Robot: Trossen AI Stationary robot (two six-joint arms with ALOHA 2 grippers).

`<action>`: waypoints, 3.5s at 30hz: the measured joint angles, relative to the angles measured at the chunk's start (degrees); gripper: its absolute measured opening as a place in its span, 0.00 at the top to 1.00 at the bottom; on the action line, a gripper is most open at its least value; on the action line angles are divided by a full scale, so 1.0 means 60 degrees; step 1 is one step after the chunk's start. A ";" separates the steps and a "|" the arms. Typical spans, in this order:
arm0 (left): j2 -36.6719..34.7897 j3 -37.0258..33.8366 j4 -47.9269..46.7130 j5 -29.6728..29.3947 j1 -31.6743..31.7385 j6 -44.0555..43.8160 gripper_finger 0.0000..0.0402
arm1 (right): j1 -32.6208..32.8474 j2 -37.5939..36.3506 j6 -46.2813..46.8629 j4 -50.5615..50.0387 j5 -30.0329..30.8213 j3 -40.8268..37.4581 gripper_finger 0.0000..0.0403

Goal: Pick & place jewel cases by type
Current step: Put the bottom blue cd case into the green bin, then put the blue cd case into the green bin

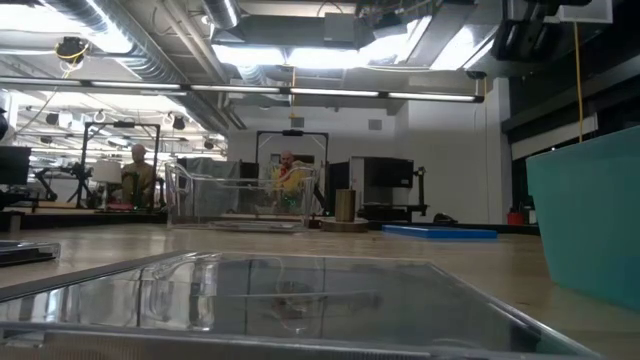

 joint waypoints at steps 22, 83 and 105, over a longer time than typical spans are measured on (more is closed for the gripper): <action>0.0013 0.0000 -0.0128 -0.0133 -0.0524 0.0074 0.64 | 0.1004 -0.0428 0.5086 0.7177 -0.0491 -0.4494 0.88; 0.0237 -0.0007 -0.0133 -0.0556 -0.0524 0.0968 0.64 | 0.2194 -0.0407 0.3694 -0.1184 0.5983 0.0128 0.61; 0.0881 0.0004 -0.0145 -0.0886 -0.0774 0.0596 0.64 | -0.5923 -0.0673 -0.3049 0.1236 0.8686 -0.0677 0.76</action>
